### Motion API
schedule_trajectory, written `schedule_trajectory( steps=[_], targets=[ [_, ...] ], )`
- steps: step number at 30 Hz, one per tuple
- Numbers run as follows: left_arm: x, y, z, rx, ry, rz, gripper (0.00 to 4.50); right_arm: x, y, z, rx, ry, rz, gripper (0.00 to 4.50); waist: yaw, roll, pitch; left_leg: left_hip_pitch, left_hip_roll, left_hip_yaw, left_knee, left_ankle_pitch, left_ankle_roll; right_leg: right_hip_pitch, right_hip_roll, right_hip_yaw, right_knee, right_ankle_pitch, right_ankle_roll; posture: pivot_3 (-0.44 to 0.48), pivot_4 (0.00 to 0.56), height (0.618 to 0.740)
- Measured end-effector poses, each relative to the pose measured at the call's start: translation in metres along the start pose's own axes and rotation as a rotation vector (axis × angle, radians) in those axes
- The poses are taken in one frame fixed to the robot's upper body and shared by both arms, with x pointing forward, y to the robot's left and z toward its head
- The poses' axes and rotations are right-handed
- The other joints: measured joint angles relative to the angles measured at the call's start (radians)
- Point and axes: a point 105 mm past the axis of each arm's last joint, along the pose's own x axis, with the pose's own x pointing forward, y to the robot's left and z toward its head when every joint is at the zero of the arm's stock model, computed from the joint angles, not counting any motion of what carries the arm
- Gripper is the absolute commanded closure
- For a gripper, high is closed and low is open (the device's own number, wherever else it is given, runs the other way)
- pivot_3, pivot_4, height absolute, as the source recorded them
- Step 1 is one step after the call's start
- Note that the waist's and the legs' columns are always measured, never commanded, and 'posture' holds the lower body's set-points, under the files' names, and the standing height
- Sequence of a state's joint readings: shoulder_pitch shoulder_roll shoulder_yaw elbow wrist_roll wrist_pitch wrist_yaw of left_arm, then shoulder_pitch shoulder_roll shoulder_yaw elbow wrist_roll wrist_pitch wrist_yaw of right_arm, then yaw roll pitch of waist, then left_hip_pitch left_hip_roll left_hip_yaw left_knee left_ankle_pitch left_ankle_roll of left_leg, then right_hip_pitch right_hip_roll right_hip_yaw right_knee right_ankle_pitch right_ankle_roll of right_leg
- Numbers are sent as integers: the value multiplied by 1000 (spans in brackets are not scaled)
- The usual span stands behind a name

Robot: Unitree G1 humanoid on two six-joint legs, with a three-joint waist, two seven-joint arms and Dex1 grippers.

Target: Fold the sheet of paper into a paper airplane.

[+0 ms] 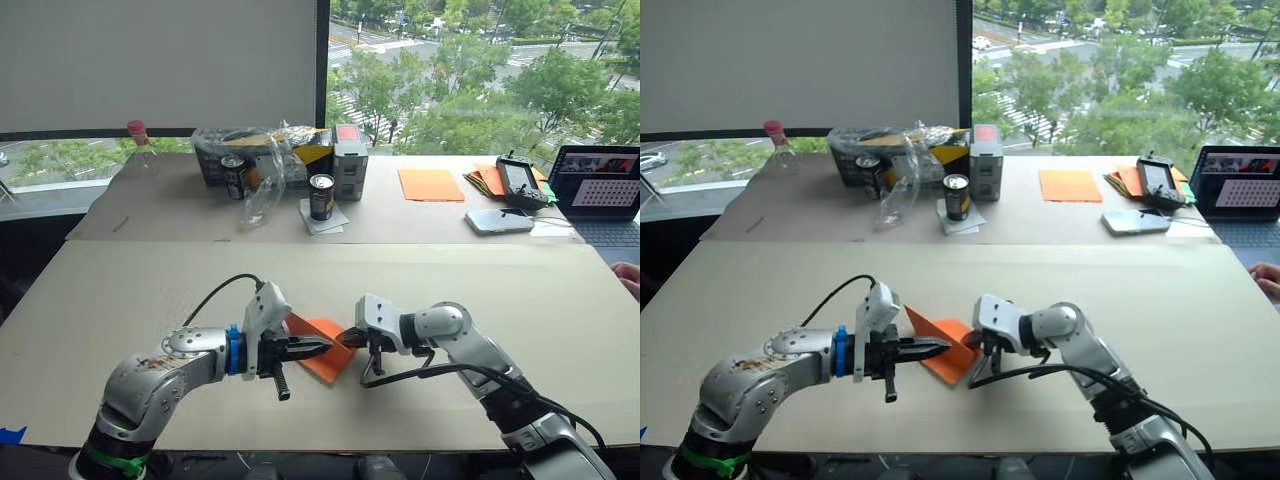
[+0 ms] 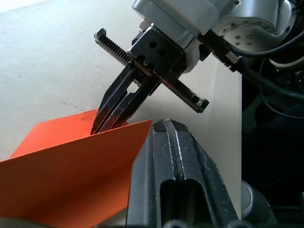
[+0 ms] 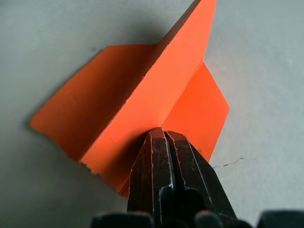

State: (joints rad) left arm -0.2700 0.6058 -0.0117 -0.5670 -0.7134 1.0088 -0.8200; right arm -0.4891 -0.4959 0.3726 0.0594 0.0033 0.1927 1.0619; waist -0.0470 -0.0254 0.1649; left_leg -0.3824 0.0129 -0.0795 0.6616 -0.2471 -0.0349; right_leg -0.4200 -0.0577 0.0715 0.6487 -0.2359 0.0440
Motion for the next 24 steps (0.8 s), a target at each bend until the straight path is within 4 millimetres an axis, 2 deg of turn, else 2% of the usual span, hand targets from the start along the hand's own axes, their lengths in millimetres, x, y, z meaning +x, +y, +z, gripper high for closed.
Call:
schedule_trajectory(
  steps=[4, 8, 10, 15, 20, 24],
  targets=[
    [-14, 0, 0, 2, 50, -6, 4500, 4, 0, 2, 7, -16, -19, 4477, 1, 0, 0, 0, 0, 0, 0, 0, 0, 0, 0, 0, 0, 0, 0, 0, 150, 732],
    [-26, 31, -20, 27, 156, 141, 4500, 3, -4, 3, 12, -16, -41, 4477, 2, 0, 0, 0, 0, 0, 0, 0, 0, 0, 0, 0, -1, 0, 0, 0, 150, 732],
    [-20, 39, -28, 10, 146, 153, 4500, -1, -10, 6, 8, -13, -57, 4477, 4, 0, 0, -1, 0, 0, 0, 0, 0, 0, 0, 0, -1, 0, 0, 0, 150, 732],
    [-4, 38, -42, 6, 159, 117, 4500, -13, -24, 20, -31, -32, -101, 4477, 5, 0, 0, -2, 0, 0, 0, 0, 0, -1, 0, -1, -1, 0, 0, 0, 150, 732],
    [-4, 41, -65, -8, 228, 119, 4500, -14, -19, 22, 8, -30, -86, 4477, 0, 0, 0, -2, 0, 0, 0, 0, 0, -1, 0, 0, -1, 0, 0, 0, 150, 732],
    [-5, 40, -66, -11, 229, 111, 4500, -11, -10, 22, 31, -38, -68, 4477, 3, 0, 0, -1, 0, 0, 0, 0, 0, 0, 0, 0, -1, 0, 0, 0, 150, 732]
  ],
)
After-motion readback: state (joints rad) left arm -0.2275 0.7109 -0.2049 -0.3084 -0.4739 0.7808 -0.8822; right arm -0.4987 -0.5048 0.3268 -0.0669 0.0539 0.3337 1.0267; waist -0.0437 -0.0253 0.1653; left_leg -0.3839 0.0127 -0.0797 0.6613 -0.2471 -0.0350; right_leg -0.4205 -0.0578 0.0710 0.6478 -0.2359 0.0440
